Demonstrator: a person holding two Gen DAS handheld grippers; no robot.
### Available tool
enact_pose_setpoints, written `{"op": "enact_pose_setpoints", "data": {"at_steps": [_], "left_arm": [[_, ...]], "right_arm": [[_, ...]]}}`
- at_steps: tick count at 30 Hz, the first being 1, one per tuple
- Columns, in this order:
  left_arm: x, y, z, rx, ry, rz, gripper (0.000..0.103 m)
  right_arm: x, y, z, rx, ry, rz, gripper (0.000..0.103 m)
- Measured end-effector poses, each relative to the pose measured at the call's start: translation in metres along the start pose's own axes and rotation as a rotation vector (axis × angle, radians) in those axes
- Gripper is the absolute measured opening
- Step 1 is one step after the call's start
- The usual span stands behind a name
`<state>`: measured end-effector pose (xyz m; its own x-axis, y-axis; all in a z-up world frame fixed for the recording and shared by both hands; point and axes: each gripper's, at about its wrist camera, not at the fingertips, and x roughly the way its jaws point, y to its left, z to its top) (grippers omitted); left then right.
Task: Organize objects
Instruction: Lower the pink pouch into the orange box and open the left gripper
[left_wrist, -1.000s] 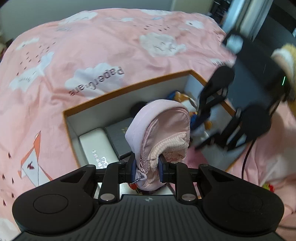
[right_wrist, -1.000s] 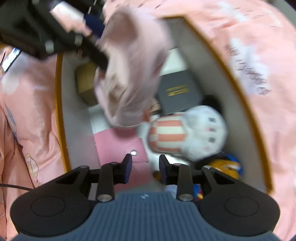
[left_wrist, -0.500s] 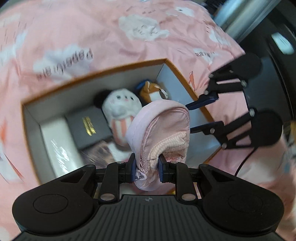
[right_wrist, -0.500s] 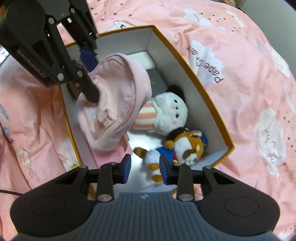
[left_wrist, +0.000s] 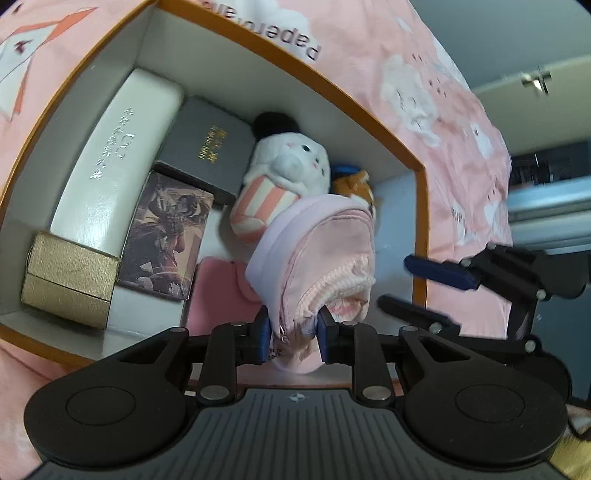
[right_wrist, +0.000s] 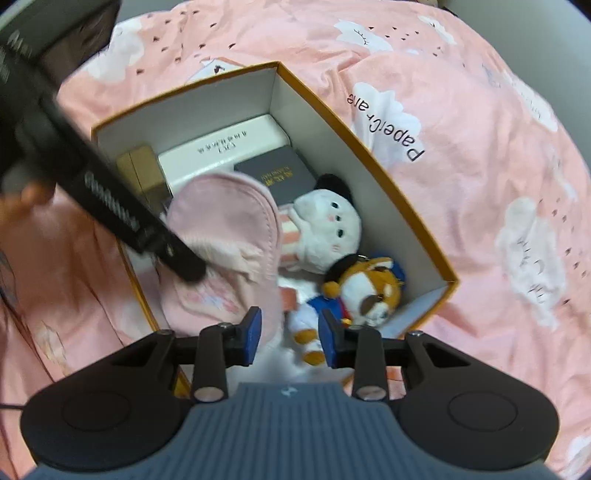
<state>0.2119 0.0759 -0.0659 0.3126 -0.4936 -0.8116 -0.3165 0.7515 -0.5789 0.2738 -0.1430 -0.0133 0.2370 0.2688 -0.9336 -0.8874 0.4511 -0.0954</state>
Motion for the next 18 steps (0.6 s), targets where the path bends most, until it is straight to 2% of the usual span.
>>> {"op": "enact_pose_setpoints", "data": {"at_steps": [2,8,12,15,18], "left_arm": [[0.001,-0.001,-0.001,0.007,-0.009,0.011,0.03],[-0.013,-0.011,0.0,0.159,0.037,0.052,0.047],[-0.034,-0.018,0.006,0.3,-0.017,0.058,0.048],[-0.041,-0.027,0.012,0.432,-0.084,0.135,0.048],[-0.03,-0.031,0.018,0.507,-0.098,0.221,0.048]], "right_arm": [[0.006,-0.001,0.001,0.027,0.001,0.019,0.039],[0.023,-0.004,-0.001,0.089,0.015,0.053,0.039],[0.024,-0.01,-0.005,0.163,0.028,0.097,0.04],[0.03,-0.018,-0.008,0.275,0.043,0.151,0.04],[0.035,-0.023,-0.011,0.375,0.045,0.194,0.042]]}}
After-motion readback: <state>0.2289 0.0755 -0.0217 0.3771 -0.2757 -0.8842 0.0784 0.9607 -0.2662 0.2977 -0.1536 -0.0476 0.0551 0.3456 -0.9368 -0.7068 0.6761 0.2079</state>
